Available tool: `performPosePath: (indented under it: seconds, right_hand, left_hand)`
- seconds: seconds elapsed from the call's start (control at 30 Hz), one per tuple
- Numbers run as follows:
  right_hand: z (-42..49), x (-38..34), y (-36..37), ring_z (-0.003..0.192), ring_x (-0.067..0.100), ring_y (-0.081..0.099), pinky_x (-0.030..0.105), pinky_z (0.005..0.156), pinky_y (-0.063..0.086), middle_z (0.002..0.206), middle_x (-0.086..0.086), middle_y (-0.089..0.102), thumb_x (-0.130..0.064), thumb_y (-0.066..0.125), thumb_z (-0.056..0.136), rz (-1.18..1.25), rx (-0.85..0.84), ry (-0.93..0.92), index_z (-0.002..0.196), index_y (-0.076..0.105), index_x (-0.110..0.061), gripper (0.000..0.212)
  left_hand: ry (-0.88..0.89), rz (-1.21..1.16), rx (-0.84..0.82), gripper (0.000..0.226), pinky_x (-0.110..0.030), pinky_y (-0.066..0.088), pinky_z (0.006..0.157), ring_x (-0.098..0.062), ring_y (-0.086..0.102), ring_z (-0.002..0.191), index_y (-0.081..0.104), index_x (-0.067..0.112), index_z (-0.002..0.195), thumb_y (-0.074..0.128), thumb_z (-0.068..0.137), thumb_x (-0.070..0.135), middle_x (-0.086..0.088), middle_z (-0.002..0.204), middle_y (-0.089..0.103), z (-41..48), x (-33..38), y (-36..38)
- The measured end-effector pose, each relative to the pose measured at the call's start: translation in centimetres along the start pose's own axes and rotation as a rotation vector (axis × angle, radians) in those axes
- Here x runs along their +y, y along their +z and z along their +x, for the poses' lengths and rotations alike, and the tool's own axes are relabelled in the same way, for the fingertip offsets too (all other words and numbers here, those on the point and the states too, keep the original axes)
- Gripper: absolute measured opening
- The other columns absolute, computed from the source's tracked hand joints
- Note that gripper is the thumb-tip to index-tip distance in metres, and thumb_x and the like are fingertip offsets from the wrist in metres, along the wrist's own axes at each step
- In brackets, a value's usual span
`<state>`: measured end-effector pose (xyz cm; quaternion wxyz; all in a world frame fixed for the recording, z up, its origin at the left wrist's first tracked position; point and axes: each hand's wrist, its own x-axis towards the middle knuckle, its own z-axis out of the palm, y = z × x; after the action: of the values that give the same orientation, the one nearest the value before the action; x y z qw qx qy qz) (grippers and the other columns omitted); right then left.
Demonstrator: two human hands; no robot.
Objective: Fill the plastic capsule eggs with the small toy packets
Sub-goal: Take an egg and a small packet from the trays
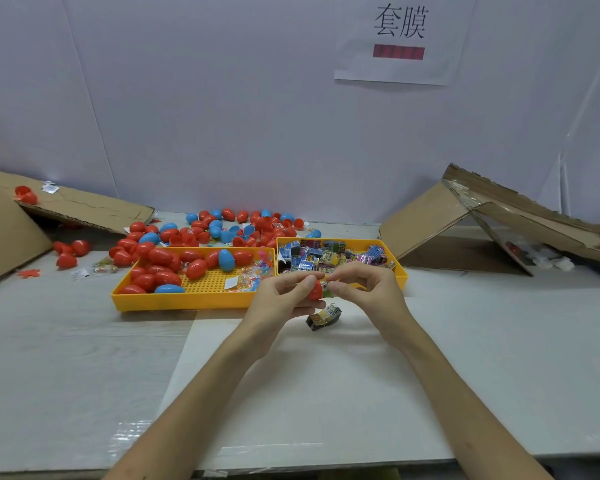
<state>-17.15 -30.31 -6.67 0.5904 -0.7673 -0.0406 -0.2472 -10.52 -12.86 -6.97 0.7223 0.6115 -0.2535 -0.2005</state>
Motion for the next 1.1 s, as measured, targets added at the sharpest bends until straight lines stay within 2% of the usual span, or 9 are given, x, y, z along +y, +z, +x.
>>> performPosePath:
  seconds: [0.1,0.3,0.5,0.6,0.77,0.87,1.0,1.1]
  right_hand:
    - [0.1,0.1,0.0,0.092,0.02,0.07,0.034,0.081,0.059,0.095,0.0,0.074,-0.009,0.079,0.084,-0.008,0.001,-0.003,0.085,0.079,-0.028,0.019]
    - [0.0,0.2,0.0,0.09,0.019,0.07,0.028,0.078,0.057,0.093,0.0,0.074,-0.008,0.079,0.084,-0.001,-0.009,-0.007,0.085,0.079,-0.028,0.02]
    - [0.0,0.2,0.0,0.09,0.019,0.07,0.03,0.08,0.059,0.092,-0.001,0.075,-0.007,0.078,0.085,-0.039,-0.024,-0.012,0.09,0.079,-0.02,0.014]
    - [0.0,0.2,0.0,0.089,0.02,0.07,0.031,0.08,0.059,0.092,-0.001,0.074,-0.008,0.079,0.084,-0.047,-0.023,-0.018,0.09,0.079,-0.02,0.013]
    - [-0.1,0.3,0.2,0.088,0.023,0.071,0.035,0.079,0.06,0.092,0.001,0.074,-0.007,0.079,0.084,-0.059,-0.018,-0.014,0.092,0.079,-0.014,0.011]
    - [-0.1,0.3,0.3,0.086,0.019,0.07,0.032,0.077,0.06,0.093,-0.002,0.074,-0.009,0.081,0.083,-0.062,-0.01,-0.011,0.091,0.079,-0.019,0.013]
    - [-0.1,0.4,0.7,0.079,0.009,0.063,0.023,0.068,0.053,0.102,-0.006,0.068,-0.017,0.086,0.078,-0.129,0.086,-0.033,0.091,0.073,-0.034,0.025]
    - [-0.1,0.7,1.2,0.066,0.008,0.053,0.021,0.058,0.046,0.082,-0.005,0.059,-0.021,0.089,0.075,-0.203,0.201,-0.08,0.085,0.063,-0.024,0.028]
  left_hand:
    - [0.003,0.008,0.003,0.018,-0.026,0.061,0.077,-0.023,0.076,0.088,0.075,0.021,0.109,0.06,0.1,0.024,-0.002,0.094,0.078,0.0,-0.1,0.0]
    - [0.006,0.007,0.0,0.016,-0.023,0.059,0.072,-0.023,0.076,0.086,0.078,0.026,0.101,0.063,0.099,0.023,-0.003,0.093,0.078,0.0,0.1,0.0]
    - [-0.005,-0.041,-0.032,0.016,-0.028,0.061,0.078,-0.028,0.076,0.093,0.075,0.014,0.109,0.065,0.097,0.019,-0.009,0.1,0.078,-0.2,0.0,-0.1]
    - [-0.017,-0.041,-0.027,0.016,-0.03,0.062,0.078,-0.029,0.076,0.092,0.075,0.014,0.108,0.066,0.096,0.02,-0.01,0.1,0.078,-0.2,0.0,-0.1]
    - [-0.006,0.063,0.041,0.012,-0.025,0.059,0.07,-0.018,0.076,0.088,0.078,0.023,0.101,0.071,0.093,0.028,-0.002,0.094,0.078,-0.2,0.0,-0.2]
    - [0.013,0.048,0.053,0.009,-0.022,0.058,0.07,-0.017,0.075,0.089,0.08,0.025,0.096,0.072,0.091,0.025,-0.002,0.093,0.078,-0.2,0.0,-0.1]
    - [0.022,0.007,0.054,0.014,-0.022,0.058,0.071,-0.018,0.076,0.089,0.081,0.025,0.094,0.075,0.082,0.031,-0.004,0.092,0.079,-0.3,0.0,0.0]
    - [0.007,-0.039,0.087,0.027,-0.022,0.059,0.072,-0.021,0.076,0.089,0.08,0.017,0.097,0.077,0.076,0.034,-0.007,0.092,0.079,-0.2,-0.1,-0.1]
